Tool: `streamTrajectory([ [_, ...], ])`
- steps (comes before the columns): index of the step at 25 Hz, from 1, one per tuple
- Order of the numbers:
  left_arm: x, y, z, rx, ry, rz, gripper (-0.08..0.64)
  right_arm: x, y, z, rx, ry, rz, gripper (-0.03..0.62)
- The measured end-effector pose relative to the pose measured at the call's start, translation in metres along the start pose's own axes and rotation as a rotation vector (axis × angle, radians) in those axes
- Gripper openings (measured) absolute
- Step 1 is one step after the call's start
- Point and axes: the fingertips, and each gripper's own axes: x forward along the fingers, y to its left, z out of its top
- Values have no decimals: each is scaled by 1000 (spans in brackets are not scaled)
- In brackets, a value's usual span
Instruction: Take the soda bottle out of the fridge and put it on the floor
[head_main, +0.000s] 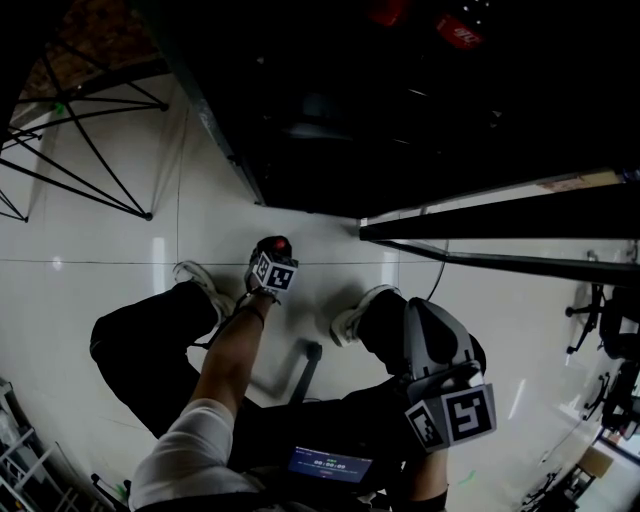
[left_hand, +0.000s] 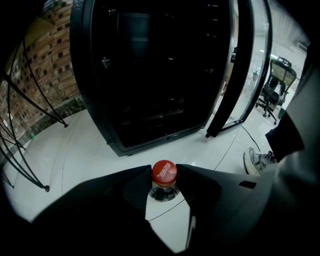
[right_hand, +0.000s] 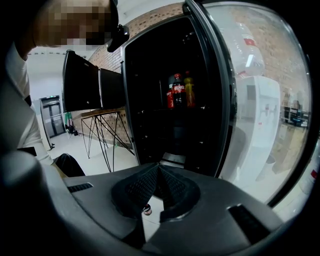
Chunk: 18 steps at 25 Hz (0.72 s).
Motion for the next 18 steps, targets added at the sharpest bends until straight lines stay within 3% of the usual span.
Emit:
streamTrajectory([
  [4, -2, -3, -5, 30, 7, -3, 161, 0, 1, 0, 0, 3, 1, -6],
  [12, -3, -4, -13, -9, 40, -15, 171, -2, 1, 2, 0, -6, 2, -6],
  [18, -12, -5, -9, -45, 9, -24, 190, -2, -1, 1, 14, -11, -1, -6],
])
